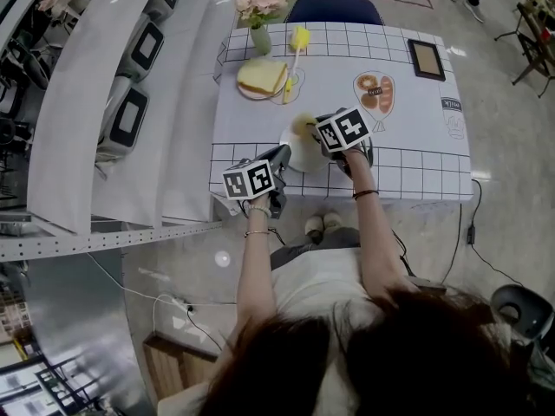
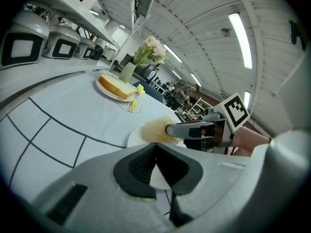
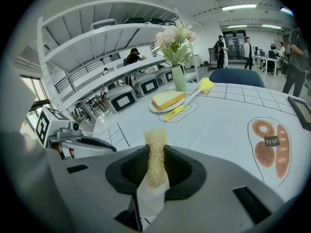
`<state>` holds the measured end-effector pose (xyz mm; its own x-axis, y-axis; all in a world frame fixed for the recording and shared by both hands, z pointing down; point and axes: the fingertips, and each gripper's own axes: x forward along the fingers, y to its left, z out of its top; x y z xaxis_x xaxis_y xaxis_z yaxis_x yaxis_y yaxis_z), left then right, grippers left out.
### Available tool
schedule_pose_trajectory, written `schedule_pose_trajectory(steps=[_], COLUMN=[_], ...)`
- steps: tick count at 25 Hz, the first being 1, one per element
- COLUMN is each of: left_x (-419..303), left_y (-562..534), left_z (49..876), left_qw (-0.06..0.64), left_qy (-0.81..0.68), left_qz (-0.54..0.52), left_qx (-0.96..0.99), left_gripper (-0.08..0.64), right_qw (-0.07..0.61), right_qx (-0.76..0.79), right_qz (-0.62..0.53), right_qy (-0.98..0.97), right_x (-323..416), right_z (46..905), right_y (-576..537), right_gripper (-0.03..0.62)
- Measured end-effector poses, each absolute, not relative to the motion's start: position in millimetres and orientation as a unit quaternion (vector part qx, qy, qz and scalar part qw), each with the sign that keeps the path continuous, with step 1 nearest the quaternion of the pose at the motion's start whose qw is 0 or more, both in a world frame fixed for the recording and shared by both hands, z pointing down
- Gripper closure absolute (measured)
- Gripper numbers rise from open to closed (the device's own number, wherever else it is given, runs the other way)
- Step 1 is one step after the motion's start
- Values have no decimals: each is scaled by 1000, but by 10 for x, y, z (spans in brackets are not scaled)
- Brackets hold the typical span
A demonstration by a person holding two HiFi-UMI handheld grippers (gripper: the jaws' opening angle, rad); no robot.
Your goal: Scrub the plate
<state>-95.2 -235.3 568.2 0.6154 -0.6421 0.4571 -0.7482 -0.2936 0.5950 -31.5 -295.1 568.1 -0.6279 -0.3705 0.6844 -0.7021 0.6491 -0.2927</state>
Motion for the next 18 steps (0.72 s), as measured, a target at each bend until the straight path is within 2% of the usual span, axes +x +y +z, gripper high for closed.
schedule_pose_trajectory(steps=[18], left_x=[-869], left_y=[-2308], left_z=[5676], left_qw=[406], left_qy=[-419], left_qz=[64], left_qx=[809], left_gripper=[549], right_qw=[297], right_qx=[332], right_qz=[281], right_qy=[-850], right_x=[-134], right_z=[5640], right_y=[-2870], right_gripper=[512])
